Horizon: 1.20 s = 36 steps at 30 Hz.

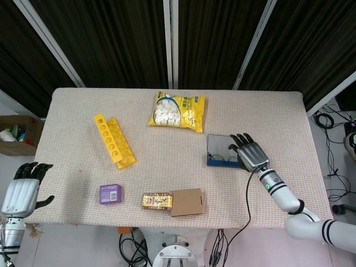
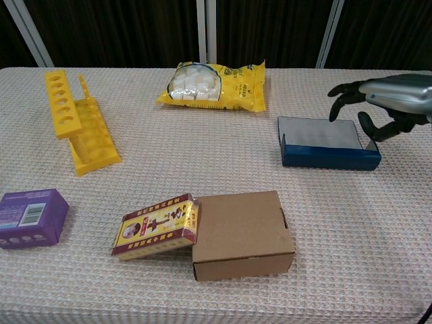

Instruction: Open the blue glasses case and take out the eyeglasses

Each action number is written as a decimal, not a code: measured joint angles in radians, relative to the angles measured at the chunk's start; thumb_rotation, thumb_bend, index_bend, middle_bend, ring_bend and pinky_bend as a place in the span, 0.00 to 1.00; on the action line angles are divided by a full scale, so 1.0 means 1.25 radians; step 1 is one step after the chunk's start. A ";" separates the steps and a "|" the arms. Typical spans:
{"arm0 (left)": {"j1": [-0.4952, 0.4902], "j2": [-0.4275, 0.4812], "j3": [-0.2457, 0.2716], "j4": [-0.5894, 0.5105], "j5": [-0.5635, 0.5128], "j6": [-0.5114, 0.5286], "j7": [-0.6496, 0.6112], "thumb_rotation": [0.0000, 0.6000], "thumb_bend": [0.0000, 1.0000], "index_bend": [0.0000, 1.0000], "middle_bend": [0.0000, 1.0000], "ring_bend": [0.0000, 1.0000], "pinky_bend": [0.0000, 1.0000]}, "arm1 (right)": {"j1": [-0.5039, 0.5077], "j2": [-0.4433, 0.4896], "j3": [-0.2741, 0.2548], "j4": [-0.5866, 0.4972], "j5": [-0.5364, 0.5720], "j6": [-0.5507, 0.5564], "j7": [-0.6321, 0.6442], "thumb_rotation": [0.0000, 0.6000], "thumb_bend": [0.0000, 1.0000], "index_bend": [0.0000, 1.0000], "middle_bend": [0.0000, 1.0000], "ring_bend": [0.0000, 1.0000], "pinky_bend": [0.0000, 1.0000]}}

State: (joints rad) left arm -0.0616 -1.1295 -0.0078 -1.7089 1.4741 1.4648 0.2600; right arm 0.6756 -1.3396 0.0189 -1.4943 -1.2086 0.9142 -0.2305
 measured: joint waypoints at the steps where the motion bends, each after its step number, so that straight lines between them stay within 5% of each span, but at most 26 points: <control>1: -0.001 -0.001 0.000 0.000 0.002 -0.001 0.001 1.00 0.00 0.20 0.21 0.13 0.14 | -0.010 0.004 -0.009 0.001 -0.012 0.004 0.015 1.00 0.85 0.30 0.03 0.00 0.00; 10: 0.002 0.000 0.002 -0.004 0.005 0.007 0.005 1.00 0.00 0.20 0.21 0.13 0.14 | -0.047 0.003 -0.042 0.041 -0.067 0.001 0.062 1.00 0.88 0.31 0.04 0.00 0.00; 24: 0.002 -0.001 0.002 -0.004 0.004 0.008 0.006 1.00 0.00 0.20 0.21 0.13 0.14 | -0.064 -0.012 -0.083 -0.026 -0.208 0.033 0.022 1.00 0.88 0.32 0.00 0.00 0.00; 31: 0.010 0.002 0.005 -0.003 0.003 0.016 0.001 1.00 0.00 0.20 0.21 0.13 0.14 | -0.046 -0.018 -0.039 -0.059 -0.239 0.062 0.016 1.00 0.89 0.32 0.03 0.00 0.00; 36: 0.012 0.000 0.008 -0.005 0.011 0.020 0.003 1.00 0.00 0.20 0.21 0.13 0.14 | 0.000 -0.041 0.000 -0.055 -0.210 0.005 -0.012 1.00 0.89 0.32 0.03 0.00 0.00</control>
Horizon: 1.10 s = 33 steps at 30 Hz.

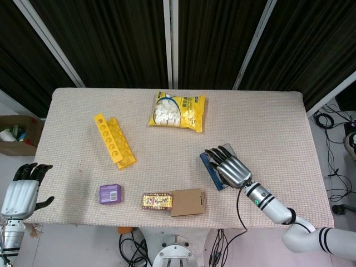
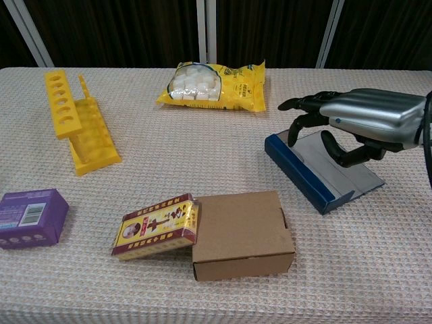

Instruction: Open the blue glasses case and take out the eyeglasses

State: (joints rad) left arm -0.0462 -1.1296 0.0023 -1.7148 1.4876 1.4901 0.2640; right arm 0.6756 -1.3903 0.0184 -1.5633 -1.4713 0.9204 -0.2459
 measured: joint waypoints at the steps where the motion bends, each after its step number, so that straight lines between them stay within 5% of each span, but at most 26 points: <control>1: 0.001 0.000 0.001 -0.001 0.000 0.001 0.001 1.00 0.00 0.20 0.21 0.13 0.14 | 0.010 -0.008 0.005 0.005 0.008 -0.017 -0.011 1.00 0.89 0.32 0.03 0.00 0.00; 12: 0.011 0.004 0.003 0.000 -0.005 0.008 -0.004 1.00 0.00 0.20 0.21 0.13 0.14 | 0.087 -0.106 0.040 0.097 0.112 -0.113 -0.169 1.00 0.92 0.34 0.06 0.00 0.00; 25: 0.002 -0.002 -0.002 0.009 -0.004 -0.004 -0.010 1.00 0.00 0.20 0.21 0.13 0.14 | 0.042 0.018 0.032 0.071 0.239 -0.086 -0.212 1.00 0.92 0.36 0.09 0.00 0.00; 27: 0.000 -0.003 -0.003 0.008 -0.005 -0.007 -0.008 1.00 0.00 0.20 0.21 0.13 0.14 | 0.032 0.043 0.027 0.059 0.246 -0.084 -0.200 1.00 0.82 0.36 0.09 0.00 0.00; 30: -0.002 -0.004 -0.004 0.005 -0.006 -0.010 -0.004 1.00 0.00 0.20 0.21 0.13 0.14 | 0.020 0.066 0.023 0.042 0.236 -0.074 -0.164 1.00 0.40 0.34 0.08 0.00 0.00; 33: -0.004 -0.004 -0.005 -0.001 -0.005 -0.011 0.003 1.00 0.00 0.20 0.21 0.13 0.14 | 0.011 0.071 0.022 0.040 0.193 -0.051 -0.119 1.00 0.19 0.29 0.07 0.00 0.00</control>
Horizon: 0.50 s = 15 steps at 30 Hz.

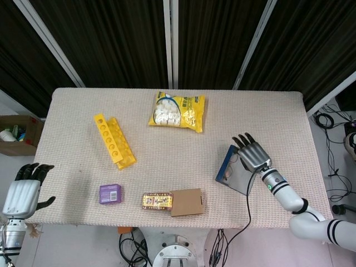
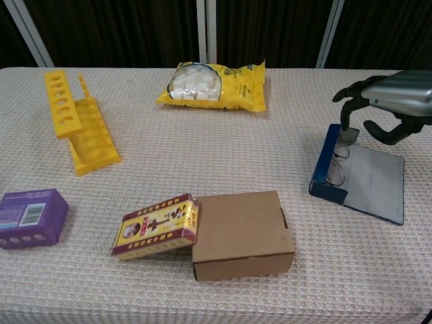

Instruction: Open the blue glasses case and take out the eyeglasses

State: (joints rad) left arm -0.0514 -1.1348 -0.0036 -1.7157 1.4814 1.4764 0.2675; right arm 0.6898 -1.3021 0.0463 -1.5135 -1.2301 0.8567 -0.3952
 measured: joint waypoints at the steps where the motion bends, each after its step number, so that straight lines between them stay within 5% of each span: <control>1: 0.000 0.000 0.000 -0.002 0.000 0.000 0.002 1.00 0.00 0.20 0.21 0.13 0.14 | -0.002 -0.001 0.000 0.002 -0.017 0.008 0.013 1.00 0.17 0.28 0.07 0.00 0.00; 15: 0.003 0.008 0.000 -0.021 -0.010 0.003 0.022 1.00 0.00 0.20 0.21 0.13 0.14 | 0.025 -0.093 -0.021 0.113 -0.138 0.002 0.039 1.00 0.24 0.27 0.07 0.00 0.00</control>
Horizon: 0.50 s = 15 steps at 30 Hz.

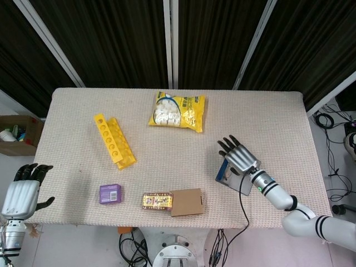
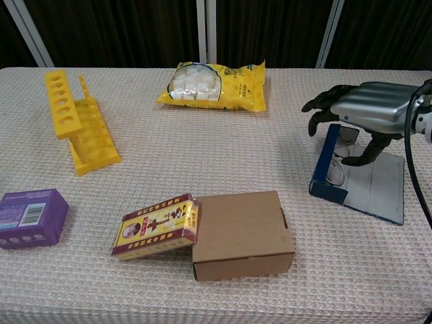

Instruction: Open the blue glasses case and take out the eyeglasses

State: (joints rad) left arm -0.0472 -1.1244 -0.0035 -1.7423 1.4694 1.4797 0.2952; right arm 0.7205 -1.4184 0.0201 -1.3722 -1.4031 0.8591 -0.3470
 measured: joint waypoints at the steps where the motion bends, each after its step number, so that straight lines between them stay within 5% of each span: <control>1: -0.001 0.000 0.000 0.000 0.000 -0.001 0.000 1.00 0.00 0.20 0.21 0.13 0.14 | 0.002 -0.004 0.001 0.003 0.001 -0.002 0.002 1.00 0.24 0.27 0.07 0.00 0.00; 15: 0.003 0.002 0.002 0.006 -0.001 0.002 -0.007 1.00 0.00 0.20 0.21 0.13 0.14 | 0.057 -0.090 0.060 0.051 0.061 -0.051 -0.012 1.00 0.29 0.27 0.08 0.00 0.00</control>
State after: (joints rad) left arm -0.0436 -1.1224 -0.0013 -1.7349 1.4685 1.4828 0.2862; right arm 0.7912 -1.5313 0.0946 -1.3087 -1.3262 0.7956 -0.3621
